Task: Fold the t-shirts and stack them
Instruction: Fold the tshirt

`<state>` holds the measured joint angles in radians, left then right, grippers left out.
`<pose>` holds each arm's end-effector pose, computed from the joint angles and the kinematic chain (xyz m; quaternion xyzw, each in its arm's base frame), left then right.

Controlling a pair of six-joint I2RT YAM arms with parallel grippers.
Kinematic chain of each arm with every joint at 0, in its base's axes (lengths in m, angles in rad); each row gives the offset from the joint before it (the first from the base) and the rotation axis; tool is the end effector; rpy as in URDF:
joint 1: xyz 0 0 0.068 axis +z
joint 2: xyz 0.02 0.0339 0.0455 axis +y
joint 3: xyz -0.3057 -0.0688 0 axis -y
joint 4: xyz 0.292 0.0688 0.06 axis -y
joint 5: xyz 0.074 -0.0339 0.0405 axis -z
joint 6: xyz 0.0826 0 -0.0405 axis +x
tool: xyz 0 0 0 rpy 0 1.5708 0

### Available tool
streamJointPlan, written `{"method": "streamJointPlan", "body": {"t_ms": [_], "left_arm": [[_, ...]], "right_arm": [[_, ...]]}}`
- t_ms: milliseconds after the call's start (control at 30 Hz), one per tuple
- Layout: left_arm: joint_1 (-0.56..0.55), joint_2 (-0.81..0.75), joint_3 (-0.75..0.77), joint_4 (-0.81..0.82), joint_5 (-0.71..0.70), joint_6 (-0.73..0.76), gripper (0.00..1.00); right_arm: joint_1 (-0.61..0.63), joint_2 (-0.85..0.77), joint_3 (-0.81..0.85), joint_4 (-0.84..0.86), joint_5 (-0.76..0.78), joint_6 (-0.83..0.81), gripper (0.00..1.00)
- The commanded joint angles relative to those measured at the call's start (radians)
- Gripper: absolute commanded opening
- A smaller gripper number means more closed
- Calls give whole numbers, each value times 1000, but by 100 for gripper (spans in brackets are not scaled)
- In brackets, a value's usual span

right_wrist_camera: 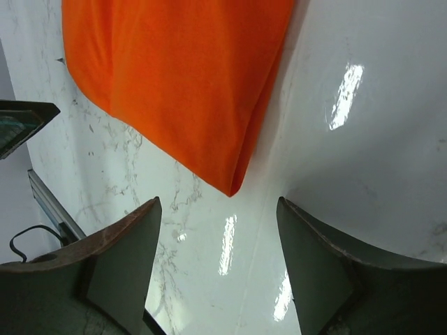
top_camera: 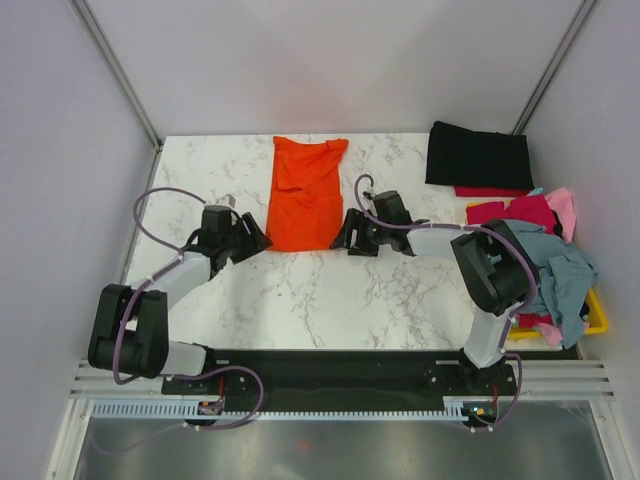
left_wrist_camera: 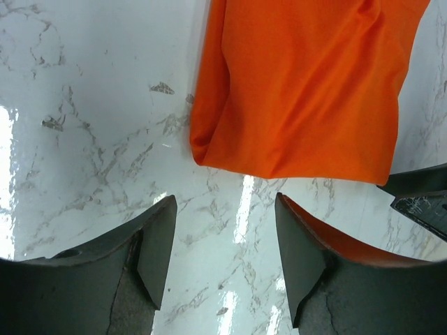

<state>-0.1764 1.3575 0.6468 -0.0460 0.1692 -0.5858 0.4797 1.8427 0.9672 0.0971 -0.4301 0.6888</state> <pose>0.3212 -0.0714 0.1606 -0.1532 0.9027 -0.2188 0.3373 0.3757 0.2343 0.1175 0.0122 0.9050 0.3722 0.2059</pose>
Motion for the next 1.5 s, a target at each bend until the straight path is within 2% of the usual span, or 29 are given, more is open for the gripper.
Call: {"method": "streamJointPlan", "body": {"t_ms": [0,67,300,567,700,800,867,933,1000,1033,1167,1300,1467], "left_arm": [[11,46,-4,123,-7,-29,66],[14,80,1,126,-11,-34,67],[31,152,-4,184,19,-40,64],[35,232,-12,279,95,-68,61],[38,253,-7,296,92,-78,59],[38,256,-10,308,90,-78,43],[38,253,-15,313,90,-78,26],[37,253,-15,314,93,-80,20],[37,261,-10,317,107,-75,12],[37,262,-6,316,110,-75,2],[35,219,-25,276,128,-86,2],[-4,80,-93,212,128,-123,2],[-125,-184,-180,86,99,-189,2]], "right_arm": [[16,67,16,9,71,17,75],[20,81,19,22,73,23,71],[33,158,53,64,62,40,40],[33,188,68,66,44,28,30],[34,197,68,72,36,23,21],[33,202,71,72,33,21,12],[34,201,70,73,31,21,6],[33,197,67,79,31,21,0],[28,190,61,85,21,18,0],[27,185,57,88,14,18,0],[8,127,8,105,-6,12,0],[5,-12,-70,24,31,-34,0],[19,-189,-217,-51,45,-46,0]]}}
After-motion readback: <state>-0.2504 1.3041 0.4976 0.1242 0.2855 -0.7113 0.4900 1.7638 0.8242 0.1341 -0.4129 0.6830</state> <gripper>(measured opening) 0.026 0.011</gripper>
